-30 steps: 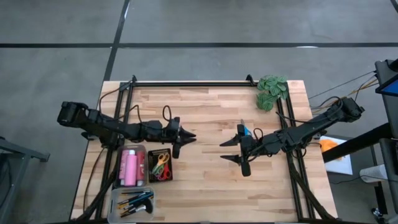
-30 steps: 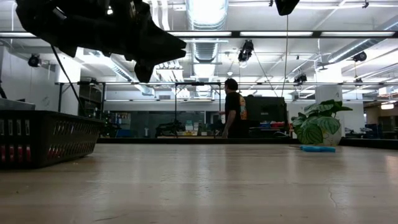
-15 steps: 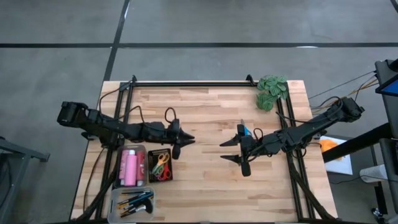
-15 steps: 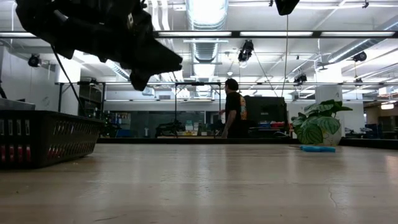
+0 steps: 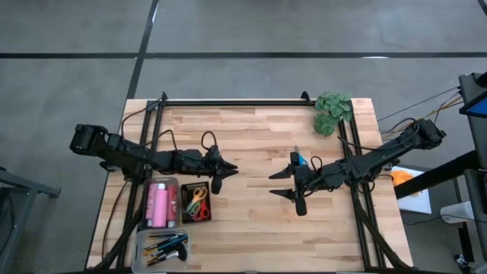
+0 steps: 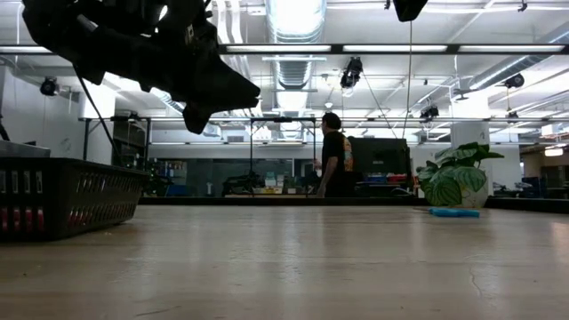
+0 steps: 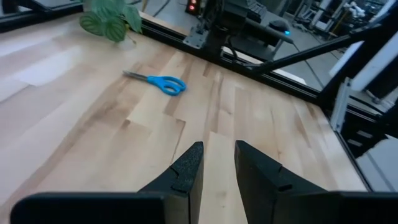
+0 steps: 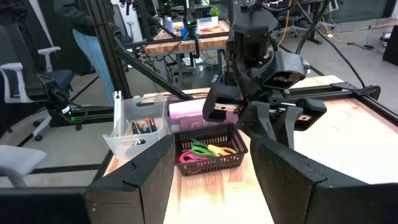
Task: Pick & Place Paint Supplies
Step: Put the blue scissors into the black bin
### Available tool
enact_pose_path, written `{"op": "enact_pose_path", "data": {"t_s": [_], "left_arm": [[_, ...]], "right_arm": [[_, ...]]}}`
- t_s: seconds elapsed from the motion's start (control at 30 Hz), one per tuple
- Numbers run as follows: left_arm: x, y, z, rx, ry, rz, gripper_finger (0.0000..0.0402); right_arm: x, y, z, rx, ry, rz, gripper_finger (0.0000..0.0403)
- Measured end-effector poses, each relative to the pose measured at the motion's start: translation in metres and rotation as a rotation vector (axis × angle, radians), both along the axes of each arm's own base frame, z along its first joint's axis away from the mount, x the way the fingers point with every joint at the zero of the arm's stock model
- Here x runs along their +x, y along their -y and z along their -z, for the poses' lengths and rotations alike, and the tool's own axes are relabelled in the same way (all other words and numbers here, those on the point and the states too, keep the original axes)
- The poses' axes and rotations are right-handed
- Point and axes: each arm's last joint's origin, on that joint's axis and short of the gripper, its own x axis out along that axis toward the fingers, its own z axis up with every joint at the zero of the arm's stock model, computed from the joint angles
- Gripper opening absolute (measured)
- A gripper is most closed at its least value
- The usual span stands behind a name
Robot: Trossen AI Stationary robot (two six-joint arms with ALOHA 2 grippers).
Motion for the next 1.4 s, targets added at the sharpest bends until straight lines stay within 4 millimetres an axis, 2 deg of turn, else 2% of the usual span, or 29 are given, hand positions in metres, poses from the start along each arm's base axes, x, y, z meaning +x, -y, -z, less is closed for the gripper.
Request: {"op": "enact_pose_path", "data": {"t_s": [0.3, 0.5, 0.6, 0.73, 0.93, 1.1, 1.4], "left_arm": [[0.000, -0.002, 0.000, 0.018, 0.001, -0.049, 0.0094], [0.000, -0.002, 0.000, 0.018, 0.001, -0.049, 0.0094], [0.000, -0.002, 0.000, 0.018, 0.001, -0.049, 0.0094], [0.000, -0.002, 0.000, 0.017, 0.001, -0.049, 0.0094], [0.000, -0.002, 0.000, 0.017, 0.001, -0.049, 0.0094], [0.000, -0.001, 0.000, 0.017, 0.001, -0.048, 0.0094], [0.000, -0.001, 0.000, 0.015, -0.002, -0.049, 0.0094]], "right_arm": [[0.000, 0.000, 0.001, 0.026, -0.004, 0.006, 0.0209], [-0.001, 0.013, 0.008, 0.353, -0.069, 0.228, 0.0209], [-0.006, 0.023, 0.014, 0.412, -0.177, 0.352, 0.0209], [-0.015, 0.040, 0.020, 0.455, -0.409, 0.550, 0.0208], [-0.029, 0.061, 0.009, 0.515, -0.618, 0.823, 0.0209], [-0.034, 0.076, 0.009, 0.576, -0.754, 0.897, 0.0208], [-0.042, 0.095, 0.038, 0.611, -0.845, 1.001, 0.0208]]}}
